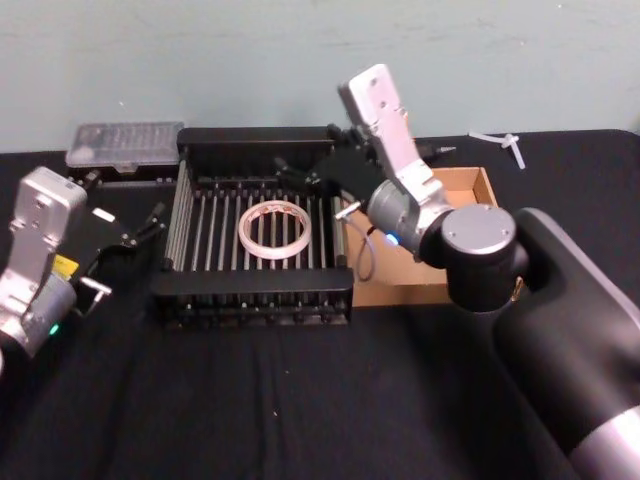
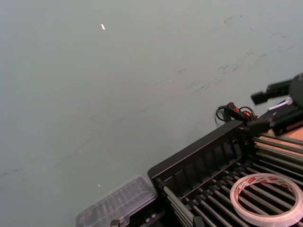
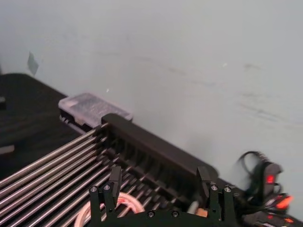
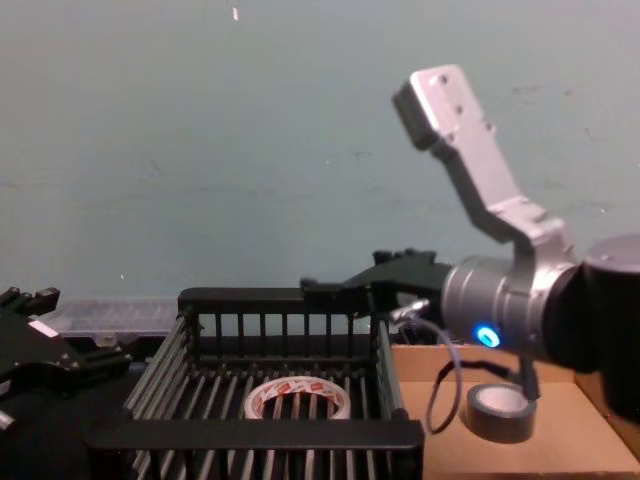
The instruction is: Pick up the white tape and place it into the black box , Pick up the silver tape and place it into the brown box.
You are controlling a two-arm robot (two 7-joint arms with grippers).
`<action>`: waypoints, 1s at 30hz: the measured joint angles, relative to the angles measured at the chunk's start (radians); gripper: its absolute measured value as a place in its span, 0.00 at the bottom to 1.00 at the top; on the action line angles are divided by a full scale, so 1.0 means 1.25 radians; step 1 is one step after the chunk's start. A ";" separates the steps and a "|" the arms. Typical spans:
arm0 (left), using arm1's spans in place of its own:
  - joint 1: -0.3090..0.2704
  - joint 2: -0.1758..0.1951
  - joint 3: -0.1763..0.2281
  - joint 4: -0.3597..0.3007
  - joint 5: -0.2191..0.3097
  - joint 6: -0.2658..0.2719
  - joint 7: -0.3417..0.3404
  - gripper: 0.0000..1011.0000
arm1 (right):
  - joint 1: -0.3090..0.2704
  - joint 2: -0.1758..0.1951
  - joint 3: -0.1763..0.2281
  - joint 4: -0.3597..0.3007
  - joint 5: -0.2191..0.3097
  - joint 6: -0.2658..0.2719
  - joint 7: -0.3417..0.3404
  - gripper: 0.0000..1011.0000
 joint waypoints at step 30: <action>0.000 0.000 0.000 0.000 0.000 0.000 0.000 0.99 | -0.167 0.113 0.190 -0.194 0.020 0.028 -0.071 0.99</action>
